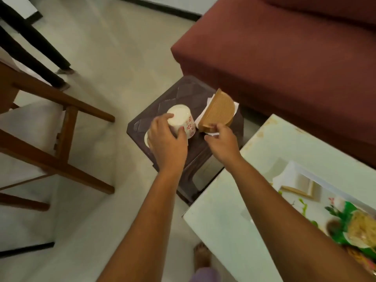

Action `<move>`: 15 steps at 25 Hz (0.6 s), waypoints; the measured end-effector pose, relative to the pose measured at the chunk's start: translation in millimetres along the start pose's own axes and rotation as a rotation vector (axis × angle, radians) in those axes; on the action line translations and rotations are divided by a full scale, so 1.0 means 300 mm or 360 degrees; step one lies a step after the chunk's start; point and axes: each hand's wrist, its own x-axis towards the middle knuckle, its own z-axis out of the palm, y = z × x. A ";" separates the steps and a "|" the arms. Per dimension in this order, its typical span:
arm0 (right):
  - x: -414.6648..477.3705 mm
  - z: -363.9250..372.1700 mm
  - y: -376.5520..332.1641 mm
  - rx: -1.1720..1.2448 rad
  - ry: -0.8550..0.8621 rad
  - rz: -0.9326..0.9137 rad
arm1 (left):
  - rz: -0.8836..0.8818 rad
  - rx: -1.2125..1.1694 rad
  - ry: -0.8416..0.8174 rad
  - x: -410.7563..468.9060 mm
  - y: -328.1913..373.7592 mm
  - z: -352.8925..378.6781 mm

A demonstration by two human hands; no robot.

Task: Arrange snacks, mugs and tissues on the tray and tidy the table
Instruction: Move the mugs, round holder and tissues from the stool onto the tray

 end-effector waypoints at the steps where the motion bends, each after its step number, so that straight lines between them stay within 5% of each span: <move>1: 0.016 0.037 -0.025 -0.0029 -0.0029 -0.0013 | -0.0052 0.0175 -0.0034 0.036 -0.047 -0.011; 5: 0.082 0.165 -0.115 -0.0114 -0.0157 -0.0094 | -0.0176 0.0432 -0.0378 0.136 -0.180 -0.019; 9: 0.139 0.227 -0.147 -0.0500 0.0017 -0.0210 | -0.0358 0.0351 -0.0822 0.187 -0.239 0.002; 15: 0.241 0.280 -0.148 -0.1062 -0.0221 -0.0300 | -0.0340 0.0422 -0.0880 0.217 -0.268 0.023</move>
